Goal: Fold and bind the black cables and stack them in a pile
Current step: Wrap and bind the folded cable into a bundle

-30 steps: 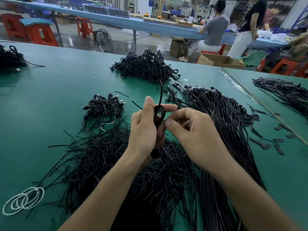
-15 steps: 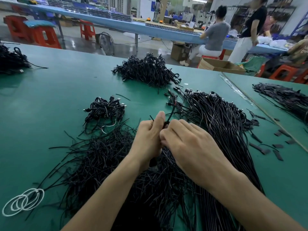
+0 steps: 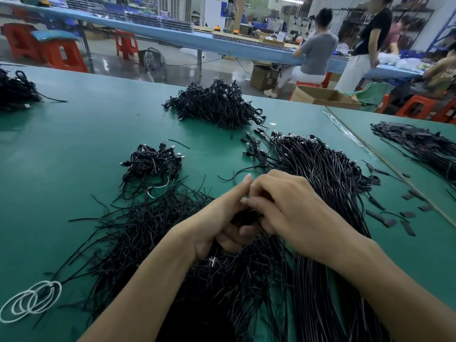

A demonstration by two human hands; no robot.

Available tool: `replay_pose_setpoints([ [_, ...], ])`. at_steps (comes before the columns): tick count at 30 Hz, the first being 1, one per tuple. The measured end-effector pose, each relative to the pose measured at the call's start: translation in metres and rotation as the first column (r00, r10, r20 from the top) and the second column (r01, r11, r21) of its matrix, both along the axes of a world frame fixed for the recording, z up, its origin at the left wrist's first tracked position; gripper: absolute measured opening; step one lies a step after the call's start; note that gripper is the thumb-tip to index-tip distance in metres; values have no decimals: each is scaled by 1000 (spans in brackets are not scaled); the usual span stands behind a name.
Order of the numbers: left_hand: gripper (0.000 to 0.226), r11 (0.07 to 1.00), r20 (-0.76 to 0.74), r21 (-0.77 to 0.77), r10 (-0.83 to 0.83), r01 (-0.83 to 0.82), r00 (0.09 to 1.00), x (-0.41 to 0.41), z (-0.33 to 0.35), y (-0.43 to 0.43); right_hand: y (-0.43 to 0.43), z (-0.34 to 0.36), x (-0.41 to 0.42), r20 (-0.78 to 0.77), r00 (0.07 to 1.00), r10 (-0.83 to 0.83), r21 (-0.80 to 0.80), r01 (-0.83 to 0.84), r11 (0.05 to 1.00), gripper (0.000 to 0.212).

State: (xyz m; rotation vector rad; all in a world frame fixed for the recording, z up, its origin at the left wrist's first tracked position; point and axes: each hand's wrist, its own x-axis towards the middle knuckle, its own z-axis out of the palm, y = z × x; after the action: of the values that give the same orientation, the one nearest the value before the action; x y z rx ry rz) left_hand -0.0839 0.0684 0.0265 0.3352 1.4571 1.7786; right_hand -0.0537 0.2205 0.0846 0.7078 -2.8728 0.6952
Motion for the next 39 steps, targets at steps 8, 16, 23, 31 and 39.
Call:
replay_pose_setpoints([
  [8,21,982,-220,-120,-170,146,961,8,-1,-4,11,-4,-3,121,991,-59,0,59,998,15],
  [16,30,957,-300,-271,-185,102,936,12,2,-1,10,1,3,74,997,31,91,-38,995,10],
  [23,29,961,-300,-268,-154,71,941,9,-2,-1,11,2,-1,61,992,108,116,-115,987,14],
  [31,32,991,-114,14,131,-130,985,5,-7,9,10,-2,-2,-95,987,133,195,-112,974,17],
  [39,23,896,-89,316,357,-314,930,8,2,22,7,-13,-4,-358,912,-202,-178,146,973,17],
])
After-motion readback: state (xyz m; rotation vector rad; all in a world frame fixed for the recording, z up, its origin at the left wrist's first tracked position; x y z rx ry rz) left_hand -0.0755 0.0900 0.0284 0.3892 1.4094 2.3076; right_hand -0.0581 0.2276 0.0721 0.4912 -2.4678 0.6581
